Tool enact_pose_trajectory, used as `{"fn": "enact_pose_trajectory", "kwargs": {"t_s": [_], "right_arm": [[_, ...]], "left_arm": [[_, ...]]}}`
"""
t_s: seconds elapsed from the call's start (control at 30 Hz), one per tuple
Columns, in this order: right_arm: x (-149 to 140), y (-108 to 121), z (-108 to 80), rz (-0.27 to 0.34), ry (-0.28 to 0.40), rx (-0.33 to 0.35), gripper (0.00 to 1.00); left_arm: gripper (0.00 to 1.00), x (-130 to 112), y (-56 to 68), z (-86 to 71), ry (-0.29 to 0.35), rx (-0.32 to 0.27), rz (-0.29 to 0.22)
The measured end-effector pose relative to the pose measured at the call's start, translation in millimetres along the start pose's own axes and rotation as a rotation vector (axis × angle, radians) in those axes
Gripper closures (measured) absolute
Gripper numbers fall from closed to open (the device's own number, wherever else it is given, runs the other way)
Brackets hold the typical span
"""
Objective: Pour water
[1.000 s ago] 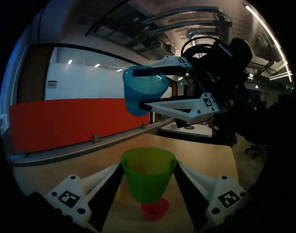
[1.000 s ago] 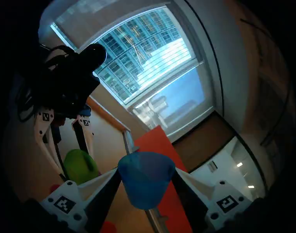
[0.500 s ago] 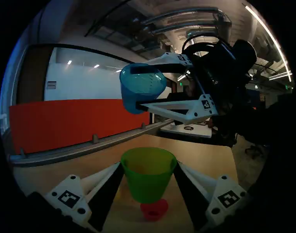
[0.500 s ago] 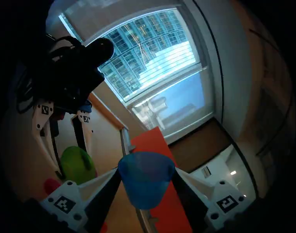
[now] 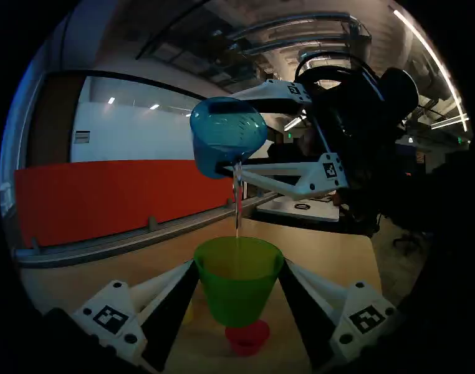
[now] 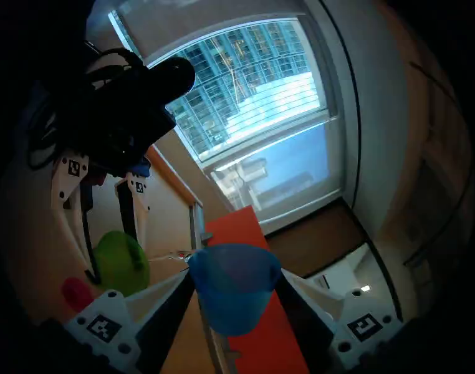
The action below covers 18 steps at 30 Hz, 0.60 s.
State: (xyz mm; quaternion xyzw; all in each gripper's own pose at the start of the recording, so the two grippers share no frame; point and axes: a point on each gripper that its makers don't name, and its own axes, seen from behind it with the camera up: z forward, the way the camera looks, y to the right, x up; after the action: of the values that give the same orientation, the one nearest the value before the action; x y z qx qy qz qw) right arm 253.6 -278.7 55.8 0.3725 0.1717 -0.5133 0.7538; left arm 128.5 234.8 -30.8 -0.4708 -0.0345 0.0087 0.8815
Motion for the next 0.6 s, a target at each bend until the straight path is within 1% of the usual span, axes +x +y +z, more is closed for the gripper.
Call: {"fn": "enact_pose_trajectory", "kwargs": {"t_s": [0.6], "right_arm": [[0.8,7.7,2.1,-0.071,0.002,-0.017,0.1]], "left_arm": [[0.13,-1.5,-0.1,1.4,0.001,-0.002,-0.004]]}}
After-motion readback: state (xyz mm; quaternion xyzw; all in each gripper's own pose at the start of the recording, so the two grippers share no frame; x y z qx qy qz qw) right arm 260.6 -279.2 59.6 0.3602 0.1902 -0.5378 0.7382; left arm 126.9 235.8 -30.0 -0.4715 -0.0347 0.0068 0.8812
